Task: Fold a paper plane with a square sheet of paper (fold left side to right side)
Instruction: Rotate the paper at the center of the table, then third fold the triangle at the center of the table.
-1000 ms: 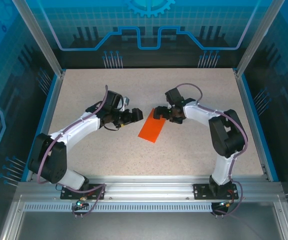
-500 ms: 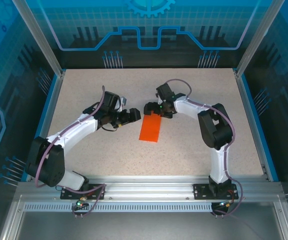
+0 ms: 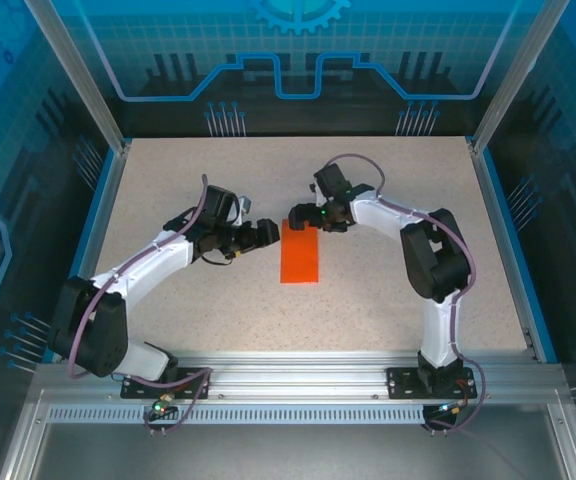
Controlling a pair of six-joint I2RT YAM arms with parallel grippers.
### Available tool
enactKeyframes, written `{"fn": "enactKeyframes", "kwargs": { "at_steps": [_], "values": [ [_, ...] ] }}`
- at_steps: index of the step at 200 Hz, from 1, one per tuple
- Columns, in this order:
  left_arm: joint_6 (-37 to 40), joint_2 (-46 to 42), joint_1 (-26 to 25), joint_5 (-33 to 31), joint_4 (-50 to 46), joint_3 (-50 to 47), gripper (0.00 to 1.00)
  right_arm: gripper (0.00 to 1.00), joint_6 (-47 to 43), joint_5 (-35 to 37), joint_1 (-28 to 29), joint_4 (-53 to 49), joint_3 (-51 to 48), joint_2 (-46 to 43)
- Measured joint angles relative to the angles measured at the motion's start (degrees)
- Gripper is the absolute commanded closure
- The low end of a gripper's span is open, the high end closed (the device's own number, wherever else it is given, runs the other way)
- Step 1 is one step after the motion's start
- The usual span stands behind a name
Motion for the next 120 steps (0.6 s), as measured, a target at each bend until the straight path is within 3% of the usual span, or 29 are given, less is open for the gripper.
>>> {"fn": "enactKeyframes", "kwargs": {
  "at_steps": [20,48,84,120],
  "values": [
    [-0.2,2.3,0.0,1.7,1.3,-0.1,0.13,0.38,-0.7,-2.4,-0.7,1.8,-1.5,-1.8],
    [-1.0,7.1,0.0,4.6,2.8,-0.1,0.18,0.58,-0.2,-5.5,-1.1,3.9,-1.9,-1.0],
    [-1.5,11.5,0.1,7.1,4.2,-0.1,0.20,0.70,-0.1,-6.6,-1.1,5.0,-1.9,1.6],
    [-1.6,14.8,0.1,9.3,5.1,-0.1,0.21,0.75,-0.4,-5.9,-1.1,4.7,-1.9,3.1]
  ]
}}
